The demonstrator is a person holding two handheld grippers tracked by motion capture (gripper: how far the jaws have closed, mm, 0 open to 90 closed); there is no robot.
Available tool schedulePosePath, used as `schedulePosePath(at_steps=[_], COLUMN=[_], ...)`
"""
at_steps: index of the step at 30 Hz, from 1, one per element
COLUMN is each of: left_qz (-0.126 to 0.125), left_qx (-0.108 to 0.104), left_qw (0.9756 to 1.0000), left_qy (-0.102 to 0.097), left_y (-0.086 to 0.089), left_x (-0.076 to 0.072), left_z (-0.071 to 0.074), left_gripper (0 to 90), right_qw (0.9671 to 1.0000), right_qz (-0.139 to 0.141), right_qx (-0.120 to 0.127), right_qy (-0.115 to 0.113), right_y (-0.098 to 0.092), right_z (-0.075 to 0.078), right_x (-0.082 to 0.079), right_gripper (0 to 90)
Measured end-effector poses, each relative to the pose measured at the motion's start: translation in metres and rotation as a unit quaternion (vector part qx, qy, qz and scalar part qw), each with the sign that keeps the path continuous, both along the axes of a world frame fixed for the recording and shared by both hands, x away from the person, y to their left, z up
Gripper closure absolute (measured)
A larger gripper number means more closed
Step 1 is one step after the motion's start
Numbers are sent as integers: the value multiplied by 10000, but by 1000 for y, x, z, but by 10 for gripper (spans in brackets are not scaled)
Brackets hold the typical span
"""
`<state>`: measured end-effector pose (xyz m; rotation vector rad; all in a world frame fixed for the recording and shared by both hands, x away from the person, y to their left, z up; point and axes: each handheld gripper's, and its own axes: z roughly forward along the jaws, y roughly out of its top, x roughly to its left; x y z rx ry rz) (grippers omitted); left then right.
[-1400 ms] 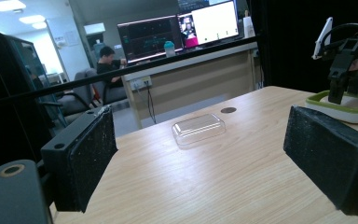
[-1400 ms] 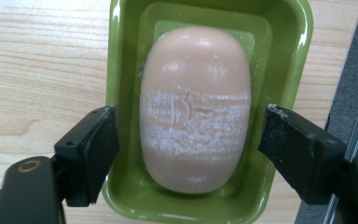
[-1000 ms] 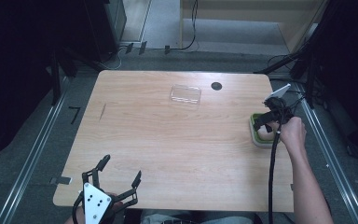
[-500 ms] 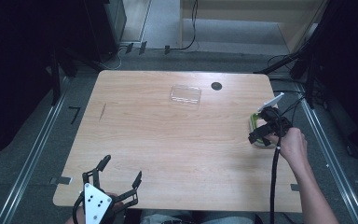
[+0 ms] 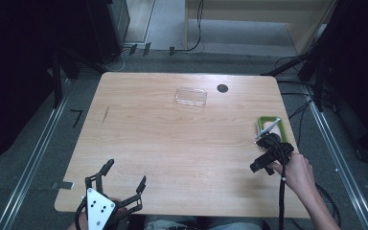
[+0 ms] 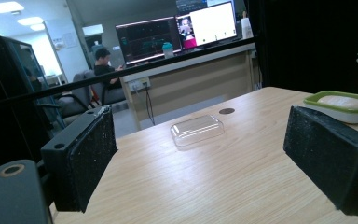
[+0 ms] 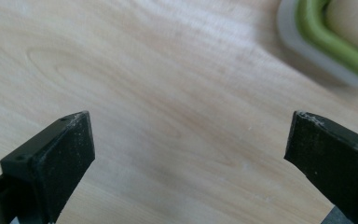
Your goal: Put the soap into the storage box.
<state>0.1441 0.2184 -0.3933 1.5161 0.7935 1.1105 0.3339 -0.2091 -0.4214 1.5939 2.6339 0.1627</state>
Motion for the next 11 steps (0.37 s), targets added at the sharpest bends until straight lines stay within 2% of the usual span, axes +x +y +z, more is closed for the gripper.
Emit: schedulePosePath(at_steps=[5, 11], left_qz=[11, 10], left_qx=[7, -2], left_qw=[10000, 10000], left_qy=[-3, -28], left_y=[0, 0], left_x=[0, 0], left_z=[0, 0], left_gripper=[99, 99], right_qw=[9997, 9979], right_qz=[153, 573], right_qx=[-31, -59], right_qy=[181, 312], right_y=[3, 9], right_z=[-13, -31], right_x=[-13, -29], right_gripper=[13, 13])
